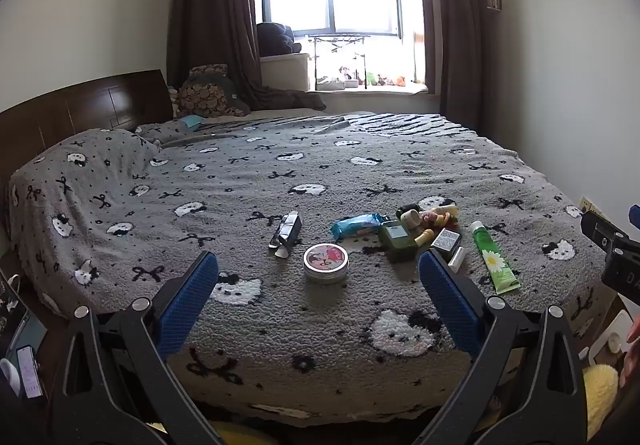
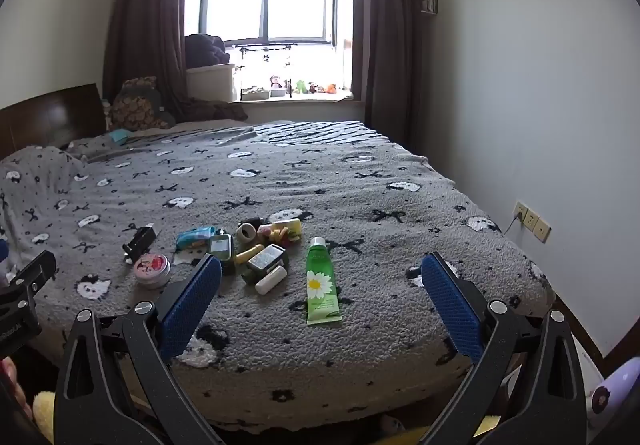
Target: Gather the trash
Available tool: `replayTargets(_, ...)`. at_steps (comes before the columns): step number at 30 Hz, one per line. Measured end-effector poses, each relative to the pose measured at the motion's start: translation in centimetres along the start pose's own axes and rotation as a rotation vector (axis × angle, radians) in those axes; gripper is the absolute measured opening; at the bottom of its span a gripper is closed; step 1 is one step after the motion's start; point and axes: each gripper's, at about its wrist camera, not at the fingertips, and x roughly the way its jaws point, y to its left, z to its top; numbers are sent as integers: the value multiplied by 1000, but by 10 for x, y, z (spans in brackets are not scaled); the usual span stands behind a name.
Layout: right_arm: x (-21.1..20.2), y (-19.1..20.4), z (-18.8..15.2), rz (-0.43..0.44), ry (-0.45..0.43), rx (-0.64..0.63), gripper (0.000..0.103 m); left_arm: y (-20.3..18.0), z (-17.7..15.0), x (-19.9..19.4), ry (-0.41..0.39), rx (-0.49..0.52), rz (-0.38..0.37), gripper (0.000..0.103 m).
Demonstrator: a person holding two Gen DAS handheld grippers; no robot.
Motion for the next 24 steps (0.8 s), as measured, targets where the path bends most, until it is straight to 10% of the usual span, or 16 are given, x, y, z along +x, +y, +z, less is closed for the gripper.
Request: replayTargets(24,-6,1,4,27,-15,-1,100,4,5,-6,-18,-16,11,95)
